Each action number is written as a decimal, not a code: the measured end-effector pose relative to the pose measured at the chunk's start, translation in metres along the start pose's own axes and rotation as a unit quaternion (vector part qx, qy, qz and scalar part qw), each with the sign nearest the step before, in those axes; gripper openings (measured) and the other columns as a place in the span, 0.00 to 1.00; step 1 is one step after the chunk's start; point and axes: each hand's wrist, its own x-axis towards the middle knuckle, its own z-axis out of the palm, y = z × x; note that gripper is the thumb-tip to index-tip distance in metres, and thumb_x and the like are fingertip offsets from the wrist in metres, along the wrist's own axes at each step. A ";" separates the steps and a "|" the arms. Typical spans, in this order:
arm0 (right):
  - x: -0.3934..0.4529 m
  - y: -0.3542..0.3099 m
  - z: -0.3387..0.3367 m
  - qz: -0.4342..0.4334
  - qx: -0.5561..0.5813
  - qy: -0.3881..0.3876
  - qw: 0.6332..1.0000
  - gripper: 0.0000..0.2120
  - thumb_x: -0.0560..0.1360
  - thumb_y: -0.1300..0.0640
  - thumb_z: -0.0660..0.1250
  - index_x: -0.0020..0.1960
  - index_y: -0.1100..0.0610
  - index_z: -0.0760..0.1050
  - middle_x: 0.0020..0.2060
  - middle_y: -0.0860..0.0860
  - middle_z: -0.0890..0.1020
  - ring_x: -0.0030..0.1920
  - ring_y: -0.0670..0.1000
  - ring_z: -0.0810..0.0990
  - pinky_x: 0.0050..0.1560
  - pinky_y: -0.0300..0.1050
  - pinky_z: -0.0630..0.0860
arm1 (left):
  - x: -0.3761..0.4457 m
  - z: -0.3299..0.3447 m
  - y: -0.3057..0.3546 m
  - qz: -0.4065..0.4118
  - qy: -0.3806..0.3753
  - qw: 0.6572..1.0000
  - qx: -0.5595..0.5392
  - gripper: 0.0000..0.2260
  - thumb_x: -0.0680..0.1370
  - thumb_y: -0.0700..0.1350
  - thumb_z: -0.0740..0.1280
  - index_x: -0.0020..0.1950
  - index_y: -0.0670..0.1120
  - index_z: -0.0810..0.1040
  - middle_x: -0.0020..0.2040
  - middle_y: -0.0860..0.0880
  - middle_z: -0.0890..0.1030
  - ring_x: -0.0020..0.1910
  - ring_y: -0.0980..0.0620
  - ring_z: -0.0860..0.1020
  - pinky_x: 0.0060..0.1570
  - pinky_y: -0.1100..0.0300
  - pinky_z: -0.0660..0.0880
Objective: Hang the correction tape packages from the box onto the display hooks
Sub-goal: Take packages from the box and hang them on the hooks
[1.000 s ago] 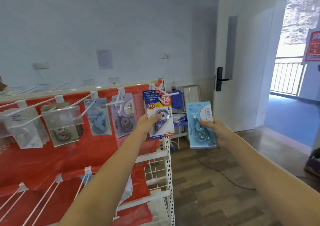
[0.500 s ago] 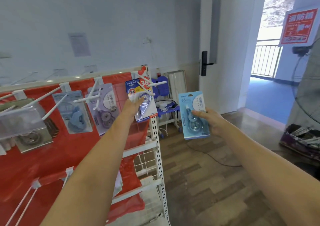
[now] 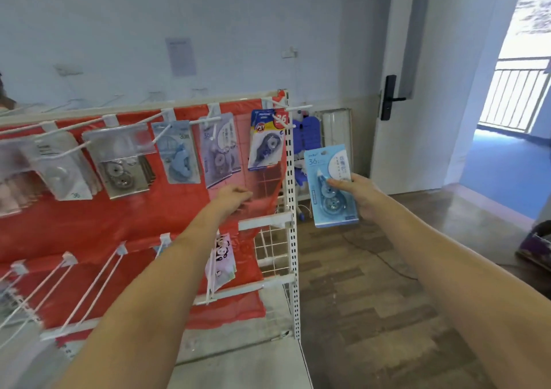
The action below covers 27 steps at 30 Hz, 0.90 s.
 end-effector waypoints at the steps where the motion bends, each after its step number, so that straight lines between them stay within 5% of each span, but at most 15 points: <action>1: -0.004 0.003 0.008 0.001 -0.003 -0.008 1.000 0.04 0.74 0.62 0.69 0.48 0.59 0.76 0.43 0.54 0.83 0.43 0.53 0.83 0.41 0.48 0.82 | -0.008 -0.008 -0.005 0.004 0.012 1.000 0.017 0.02 0.79 0.38 0.66 0.47 0.43 0.75 0.40 0.46 0.80 0.29 0.56 0.77 0.33 0.64 0.73; 5: -0.018 0.022 0.042 -0.002 -0.011 -0.057 0.998 0.08 0.72 0.63 0.70 0.51 0.60 0.78 0.46 0.55 0.84 0.46 0.54 0.82 0.51 0.51 0.79 | -0.047 -0.041 -0.029 0.016 0.057 0.992 0.114 0.04 0.77 0.40 0.67 0.42 0.44 0.76 0.36 0.49 0.78 0.30 0.56 0.77 0.36 0.61 0.73; 10: -0.037 0.036 0.093 0.007 -0.004 -0.117 0.993 0.07 0.72 0.63 0.71 0.50 0.58 0.78 0.48 0.55 0.84 0.50 0.56 0.82 0.55 0.52 0.78 | -0.099 -0.081 -0.053 0.000 0.087 0.954 0.287 0.08 0.77 0.45 0.68 0.52 0.42 0.81 0.49 0.45 0.82 0.49 0.47 0.79 0.52 0.57 0.73; 16: -0.055 0.038 0.159 0.005 -0.005 -0.181 0.983 0.14 0.73 0.62 0.70 0.58 0.62 0.76 0.47 0.55 0.84 0.44 0.51 0.84 0.39 0.43 0.80 | -0.138 -0.125 -0.061 -0.018 0.119 0.910 0.398 0.09 0.77 0.46 0.65 0.54 0.45 0.80 0.56 0.45 0.81 0.56 0.46 0.77 0.53 0.57 0.72; 20: -0.058 0.036 0.198 0.001 0.000 -0.204 0.979 0.14 0.74 0.62 0.69 0.59 0.62 0.75 0.50 0.57 0.82 0.45 0.54 0.83 0.43 0.47 0.81 | -0.149 -0.156 -0.068 -0.024 0.127 0.885 0.447 0.09 0.77 0.46 0.63 0.54 0.46 0.79 0.56 0.46 0.81 0.56 0.45 0.77 0.53 0.55 0.72; 27: -0.055 0.052 0.254 0.001 0.029 -0.203 0.979 0.10 0.73 0.63 0.69 0.54 0.61 0.76 0.40 0.53 0.85 0.39 0.51 0.85 0.38 0.44 0.80 | -0.155 -0.205 -0.096 -0.034 0.106 0.865 0.489 0.10 0.78 0.47 0.61 0.55 0.47 0.79 0.57 0.46 0.81 0.57 0.45 0.77 0.56 0.53 0.74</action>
